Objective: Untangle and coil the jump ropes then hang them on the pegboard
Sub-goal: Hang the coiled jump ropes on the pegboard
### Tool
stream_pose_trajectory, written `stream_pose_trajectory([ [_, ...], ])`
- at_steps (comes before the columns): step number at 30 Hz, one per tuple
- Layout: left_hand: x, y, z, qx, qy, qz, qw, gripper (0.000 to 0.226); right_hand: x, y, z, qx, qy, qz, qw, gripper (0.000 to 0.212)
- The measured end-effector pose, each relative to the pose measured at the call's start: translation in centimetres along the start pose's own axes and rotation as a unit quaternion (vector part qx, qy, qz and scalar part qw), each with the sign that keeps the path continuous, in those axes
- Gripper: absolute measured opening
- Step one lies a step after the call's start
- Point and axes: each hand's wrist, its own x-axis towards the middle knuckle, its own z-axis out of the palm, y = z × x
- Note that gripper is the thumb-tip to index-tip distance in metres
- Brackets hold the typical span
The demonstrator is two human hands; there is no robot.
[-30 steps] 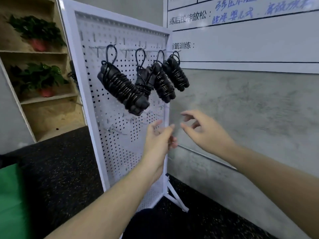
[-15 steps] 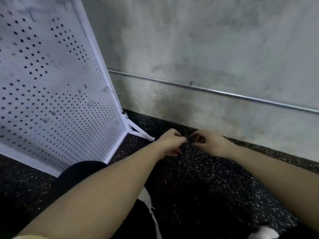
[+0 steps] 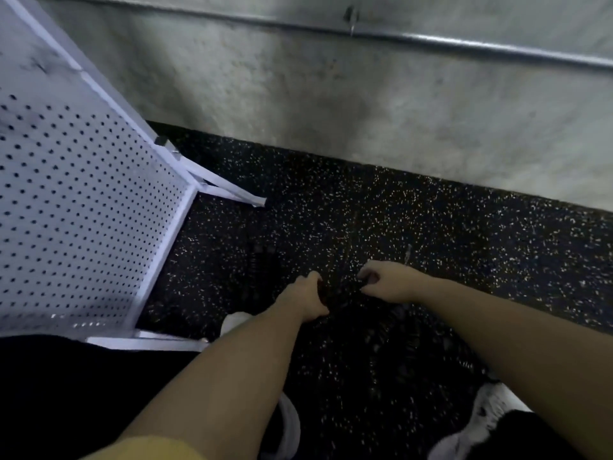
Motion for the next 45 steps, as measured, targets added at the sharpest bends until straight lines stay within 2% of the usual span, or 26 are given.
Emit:
stream_pose_trajectory([
  [4, 1.7, -0.9, 2.0, 0.061, -0.021, -0.008, 0.998, 0.095, 1.6, 0.1, 0.6, 0.013, -0.001, -0.012, 1.000, 0.037],
  [9, 2.5, -0.8, 3.5, 0.066, -0.020, -0.018, 0.997, 0.082, 2.3, 0.0, 0.5, 0.034, 0.022, -0.023, 0.999, 0.032],
  [11, 2.4, -0.4, 3.4, 0.039, -0.004, -0.026, 0.999, 0.080, 2.3, -0.1, 0.2, 0.048, 0.030, -0.022, 0.998, 0.031],
  [15, 1.9, 1.0, 1.0, -0.091, 0.033, -0.025, 0.995, 0.083, 1.7, -0.2, -0.9, 0.100, 0.082, -0.013, 0.992, 0.027],
  [21, -1.6, 4.3, -4.8, -0.292, 0.090, 0.031, 0.952, 0.079, -1.2, -2.2, -3.7, 0.183, 0.155, -0.002, 0.971, 0.021],
  [26, -6.9, 6.6, -9.0, -0.351, 0.146, 0.089, 0.920, 0.077, -5.2, -5.7, -6.2, 0.253, 0.176, -0.031, 0.951, 0.029],
  [29, -11.2, 7.1, -11.2, -0.368, 0.168, 0.120, 0.907, 0.072, -8.6, -8.0, -7.1, 0.326, 0.195, -0.071, 0.922, 0.032],
  [32, -15.9, 7.0, -13.2, -0.389, 0.183, 0.143, 0.892, 0.067, -12.4, -10.7, -8.0, 0.388, 0.216, -0.104, 0.890, 0.024],
  [34, -18.9, 6.9, -14.3, -0.420, 0.190, 0.152, 0.874, 0.069, -14.7, -12.5, -8.5, 0.432, 0.214, -0.131, 0.866, 0.018],
  [36, -22.0, 6.8, -15.2, -0.461, 0.184, 0.166, 0.852, 0.061, -16.7, -14.0, -8.7, 0.464, 0.197, -0.167, 0.847, 0.023],
  [40, -27.4, 6.2, -16.1, -0.512, 0.153, 0.226, 0.814, 0.017, -20.4, -17.6, -8.7, 0.512, 0.153, -0.228, 0.814, 0.041],
  [43, -30.6, 5.1, -16.4, -0.500, 0.172, 0.263, 0.807, 0.024, -22.7, -21.0, -8.4, 0.496, 0.152, -0.251, 0.817, 0.055],
  [45, -32.3, 4.0, -16.7, -0.476, 0.199, 0.279, 0.810, 0.032, -23.9, -23.0, -8.2, 0.478, 0.156, -0.268, 0.822, 0.052],
])
